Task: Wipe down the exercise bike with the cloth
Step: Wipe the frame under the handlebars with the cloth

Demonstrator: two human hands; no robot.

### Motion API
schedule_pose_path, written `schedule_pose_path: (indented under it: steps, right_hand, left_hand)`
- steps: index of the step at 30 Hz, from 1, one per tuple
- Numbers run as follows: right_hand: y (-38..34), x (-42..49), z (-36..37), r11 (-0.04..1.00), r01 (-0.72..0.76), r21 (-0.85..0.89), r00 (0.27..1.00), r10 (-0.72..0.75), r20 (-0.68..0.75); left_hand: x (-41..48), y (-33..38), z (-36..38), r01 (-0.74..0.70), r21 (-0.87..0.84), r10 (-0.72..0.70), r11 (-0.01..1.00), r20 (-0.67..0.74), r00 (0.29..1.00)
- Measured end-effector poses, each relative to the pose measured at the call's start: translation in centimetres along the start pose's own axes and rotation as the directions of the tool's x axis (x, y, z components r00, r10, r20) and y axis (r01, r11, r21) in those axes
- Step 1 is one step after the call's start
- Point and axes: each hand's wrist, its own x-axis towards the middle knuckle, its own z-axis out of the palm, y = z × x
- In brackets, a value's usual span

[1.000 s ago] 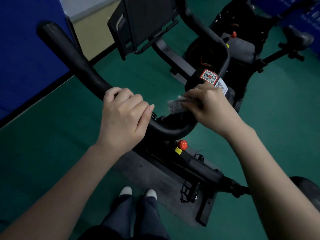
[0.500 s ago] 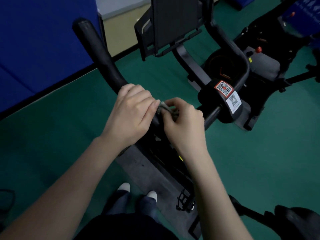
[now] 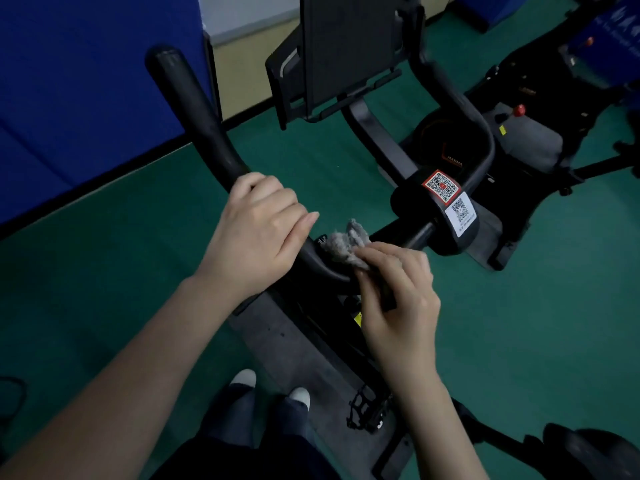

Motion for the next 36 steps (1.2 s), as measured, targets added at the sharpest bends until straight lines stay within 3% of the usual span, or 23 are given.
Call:
schedule_pose_path:
  steps: [4, 9, 13, 19, 22, 29, 36]
  right_hand:
    - [2.4, 0.1, 0.7, 0.990, -0.109, 0.089, 0.958, 0.129, -0.257]
    - [3.5, 1.8, 2.0, 0.912, -0.294, 0.288, 0.794, 0.400, -0.458]
    - [3.6, 2.1, 2.3, 0.861, -0.326, 0.389, 0.738, 0.489, -0.465]
    - [2.9, 0.3, 1.5, 0.872, -0.348, 0.345, 0.798, 0.469, -0.380]
    - [2.7, -1.2, 0.5, 0.843, -0.393, 0.367, 0.786, 0.515, -0.341]
    - [2.3, -5.5, -2.1, 0.785, -0.521, 0.336, 0.663, 0.620, -0.419]
    - [1.2, -10.2, -3.9, 0.716, -0.628, 0.304, 0.523, 0.678, -0.517]
  left_hand:
    - [0.0, 0.1, 0.0, 0.006, 0.006, -0.006, 1.000, 0.019, 1.000]
    - [0.0, 0.1, -0.1, 0.027, 0.008, -0.028, 1.000, 0.038, 0.999]
    - [0.1, 0.1, -0.4, 0.027, 0.003, -0.027, 1.000, 0.052, 0.998]
    - [0.1, 0.4, -1.1, 0.023, -0.014, -0.021, 1.000, 0.138, 0.990]
    - [0.3, 0.9, -1.6, 0.002, -0.045, 0.007, 0.999, 0.186, 0.982]
    - [1.0, 4.0, -1.8, -0.138, -0.192, 0.180, 0.972, 0.226, 0.957]
    - [0.7, 7.7, -0.5, -0.281, -0.388, 0.375, 0.878, 0.191, 0.907]
